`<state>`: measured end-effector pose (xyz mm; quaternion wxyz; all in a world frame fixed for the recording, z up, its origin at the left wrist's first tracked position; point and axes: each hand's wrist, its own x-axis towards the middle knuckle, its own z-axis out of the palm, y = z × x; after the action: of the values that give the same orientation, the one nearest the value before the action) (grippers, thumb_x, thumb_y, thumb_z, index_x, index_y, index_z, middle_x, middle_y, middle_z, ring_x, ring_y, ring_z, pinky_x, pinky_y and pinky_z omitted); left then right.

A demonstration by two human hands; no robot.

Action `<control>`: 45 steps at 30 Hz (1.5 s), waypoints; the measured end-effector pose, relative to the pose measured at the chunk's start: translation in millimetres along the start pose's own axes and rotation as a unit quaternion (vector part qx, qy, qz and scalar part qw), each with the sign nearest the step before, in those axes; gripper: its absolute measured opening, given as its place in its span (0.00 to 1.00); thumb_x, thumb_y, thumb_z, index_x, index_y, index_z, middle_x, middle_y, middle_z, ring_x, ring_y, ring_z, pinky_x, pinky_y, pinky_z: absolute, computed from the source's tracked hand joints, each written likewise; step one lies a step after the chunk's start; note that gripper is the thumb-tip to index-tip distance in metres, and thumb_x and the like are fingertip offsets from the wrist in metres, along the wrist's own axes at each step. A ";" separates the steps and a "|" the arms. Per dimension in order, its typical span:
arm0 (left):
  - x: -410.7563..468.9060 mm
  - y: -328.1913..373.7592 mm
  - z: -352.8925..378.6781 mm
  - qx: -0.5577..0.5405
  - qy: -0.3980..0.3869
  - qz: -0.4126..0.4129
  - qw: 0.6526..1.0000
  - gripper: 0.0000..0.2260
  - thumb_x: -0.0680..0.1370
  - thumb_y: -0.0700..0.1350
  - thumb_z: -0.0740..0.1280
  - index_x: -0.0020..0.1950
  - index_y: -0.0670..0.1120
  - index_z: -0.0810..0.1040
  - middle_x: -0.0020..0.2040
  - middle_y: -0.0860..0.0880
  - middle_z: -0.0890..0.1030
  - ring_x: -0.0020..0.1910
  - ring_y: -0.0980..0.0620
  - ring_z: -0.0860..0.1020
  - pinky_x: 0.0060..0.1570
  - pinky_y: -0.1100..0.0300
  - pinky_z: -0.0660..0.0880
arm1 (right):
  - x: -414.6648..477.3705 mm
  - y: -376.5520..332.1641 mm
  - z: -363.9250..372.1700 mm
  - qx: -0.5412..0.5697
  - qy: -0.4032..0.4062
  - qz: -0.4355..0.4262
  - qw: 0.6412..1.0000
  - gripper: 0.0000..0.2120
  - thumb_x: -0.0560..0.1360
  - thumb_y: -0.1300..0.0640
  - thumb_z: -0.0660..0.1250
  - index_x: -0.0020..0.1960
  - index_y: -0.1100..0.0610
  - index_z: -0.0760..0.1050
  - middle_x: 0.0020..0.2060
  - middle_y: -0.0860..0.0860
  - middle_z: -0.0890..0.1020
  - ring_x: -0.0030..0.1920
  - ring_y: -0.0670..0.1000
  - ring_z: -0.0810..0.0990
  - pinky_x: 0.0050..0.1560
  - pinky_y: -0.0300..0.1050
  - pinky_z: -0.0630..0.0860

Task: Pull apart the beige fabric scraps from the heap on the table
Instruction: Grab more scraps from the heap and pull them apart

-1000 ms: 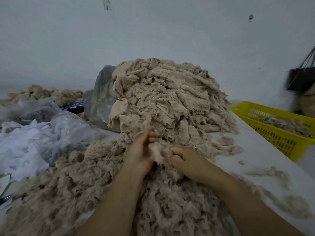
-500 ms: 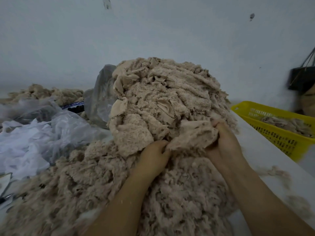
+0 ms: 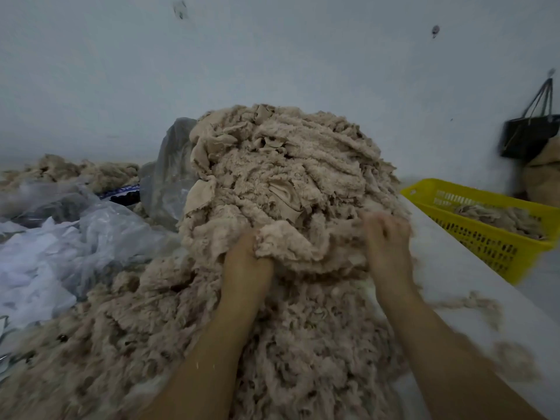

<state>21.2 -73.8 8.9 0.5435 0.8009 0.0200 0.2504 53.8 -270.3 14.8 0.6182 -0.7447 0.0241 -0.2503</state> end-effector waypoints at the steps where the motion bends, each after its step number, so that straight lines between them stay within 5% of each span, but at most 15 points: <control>1: -1.7 0.8 2.2 0.014 -0.019 0.007 1.000 0.13 0.82 0.41 0.64 0.65 0.49 0.79 0.51 0.56 0.81 0.51 0.53 0.79 0.52 0.59 0.77 | -5.7 -0.5 5.5 -0.038 -0.042 -0.059 0.997 0.09 0.78 0.40 0.63 0.51 0.44 0.76 0.61 0.44 0.65 0.62 0.45 0.67 0.59 0.40 0.67; 5: -2.2 0.2 2.5 0.007 -0.039 0.008 0.999 0.16 0.80 0.38 0.63 0.56 0.61 0.76 0.44 0.63 0.78 0.38 0.67 0.76 0.34 0.76 0.70 | -27.3 -4.3 28.0 -0.165 -0.211 -0.196 0.943 0.28 0.72 0.28 0.59 0.65 0.42 0.73 0.66 0.37 0.63 0.66 0.34 0.57 0.61 0.33 0.54; 8: -0.6 -0.6 2.7 0.018 -0.050 0.005 0.999 0.15 0.80 0.39 0.64 0.51 0.61 0.73 0.42 0.64 0.77 0.38 0.72 0.76 0.34 0.79 0.69 | -33.7 2.0 35.5 -0.195 -0.301 -0.180 0.916 0.11 0.80 0.43 0.62 0.53 0.49 0.76 0.50 0.36 0.75 0.54 0.38 0.70 0.50 0.31 0.64; 11: 1.3 -2.1 2.6 0.025 -0.061 -0.008 0.998 0.13 0.80 0.44 0.65 0.48 0.65 0.74 0.40 0.65 0.77 0.38 0.70 0.76 0.33 0.76 0.70 | -30.9 -1.0 29.0 -0.070 -0.237 -0.070 0.967 0.13 0.81 0.42 0.58 0.42 0.46 0.72 0.34 0.34 0.75 0.35 0.33 0.73 0.34 0.25 0.65; 13: 6.8 -6.4 1.0 0.040 -0.038 -0.024 0.998 0.12 0.81 0.43 0.64 0.50 0.62 0.77 0.40 0.63 0.78 0.37 0.65 0.76 0.29 0.74 0.68 | -25.4 -2.1 22.0 0.008 -0.199 -0.025 0.980 0.19 0.75 0.32 0.55 0.54 0.43 0.76 0.46 0.30 0.75 0.45 0.29 0.73 0.48 0.26 0.67; 16: 16.0 -13.1 -5.3 0.034 0.036 -0.087 0.995 0.11 0.80 0.37 0.60 0.55 0.49 0.79 0.40 0.51 0.81 0.34 0.54 0.76 0.26 0.64 0.72 | -18.0 -3.2 16.1 0.112 -0.159 0.035 0.980 0.34 0.70 0.29 0.58 0.71 0.43 0.71 0.62 0.37 0.77 0.61 0.42 0.76 0.62 0.47 0.74; 19: 19.7 -15.7 -8.6 -0.065 0.087 -0.162 0.981 0.14 0.81 0.35 0.59 0.63 0.42 0.78 0.35 0.49 0.80 0.29 0.54 0.76 0.24 0.60 0.71 | -11.3 -2.5 16.1 0.180 -0.111 0.083 0.974 0.08 0.75 0.35 0.64 0.50 0.34 0.79 0.42 0.27 0.82 0.41 0.32 0.81 0.43 0.39 0.77; 21: 18.6 -13.6 -8.6 -0.134 0.099 -0.199 0.966 0.13 0.82 0.37 0.57 0.62 0.38 0.78 0.31 0.51 0.80 0.24 0.61 0.75 0.22 0.67 0.68 | -10.1 -2.6 17.8 0.210 -0.108 0.094 0.967 0.12 0.78 0.42 0.66 0.38 0.32 0.81 0.36 0.28 0.81 0.37 0.32 0.81 0.33 0.35 0.76; 23: 19.3 -11.8 -7.9 -0.198 0.103 -0.242 0.944 0.16 0.82 0.36 0.55 0.66 0.41 0.77 0.41 0.48 0.84 0.36 0.54 0.81 0.31 0.62 0.77 | -7.3 2.9 19.2 0.220 -0.084 0.116 0.965 0.16 0.79 0.47 0.66 0.35 0.35 0.82 0.35 0.33 0.83 0.34 0.37 0.82 0.25 0.35 0.75; 26: 20.7 -13.6 -8.7 -0.227 0.091 -0.274 0.930 0.17 0.82 0.39 0.58 0.70 0.42 0.74 0.42 0.43 0.83 0.35 0.47 0.78 0.30 0.58 0.76 | -4.9 6.4 17.4 0.249 -0.045 0.142 0.957 0.11 0.78 0.50 0.67 0.39 0.44 0.84 0.36 0.44 0.86 0.36 0.45 0.85 0.30 0.41 0.77; 29: 19.5 -13.7 -8.7 -0.141 0.060 -0.232 0.960 0.12 0.81 0.37 0.59 0.61 0.47 0.78 0.40 0.46 0.81 0.31 0.50 0.75 0.20 0.64 0.69 | 2.1 8.7 9.4 0.276 -0.029 0.158 0.948 0.11 0.76 0.48 0.68 0.37 0.44 0.85 0.36 0.46 0.86 0.36 0.47 0.85 0.33 0.42 0.78; 35: 6.3 -8.4 0.1 0.002 -0.195 0.006 0.981 0.26 0.78 0.40 0.65 0.73 0.60 0.66 0.69 0.58 0.67 0.62 0.63 0.70 0.44 0.81 0.68 | 0.5 7.7 11.2 0.265 -0.077 0.183 0.944 0.09 0.76 0.45 0.67 0.43 0.43 0.85 0.44 0.48 0.87 0.45 0.50 0.86 0.44 0.49 0.81; 39: -0.7 -5.3 0.0 -0.012 -0.332 0.046 0.942 0.27 0.74 0.60 0.62 0.72 0.74 0.59 0.74 0.68 0.58 0.73 0.64 0.59 0.64 0.63 0.64 | -3.4 2.6 13.1 0.277 -0.096 0.206 0.934 0.08 0.78 0.49 0.67 0.46 0.51 0.83 0.43 0.52 0.87 0.43 0.52 0.87 0.38 0.45 0.80; 42: -1.8 -5.4 3.6 -0.002 -0.300 0.039 0.953 0.26 0.71 0.73 0.64 0.68 0.76 0.63 0.73 0.65 0.65 0.70 0.65 0.65 0.66 0.60 0.66 | -5.8 2.9 13.5 0.271 -0.133 0.191 0.934 0.14 0.79 0.53 0.65 0.39 0.53 0.85 0.41 0.56 0.87 0.39 0.53 0.86 0.32 0.44 0.79; 45: -1.6 -8.5 12.1 0.031 -0.207 0.093 0.973 0.08 0.78 0.61 0.66 0.53 0.60 0.77 0.52 0.61 0.78 0.49 0.69 0.73 0.49 0.68 0.71 | -12.3 -0.6 16.3 0.244 -0.178 0.176 0.937 0.13 0.80 0.52 0.64 0.41 0.51 0.85 0.40 0.56 0.86 0.38 0.55 0.85 0.35 0.47 0.79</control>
<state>26.9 -81.2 -2.6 0.4853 0.8501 -0.1596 0.1279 49.5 -251.1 9.3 0.8094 -0.5870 -0.0175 0.0005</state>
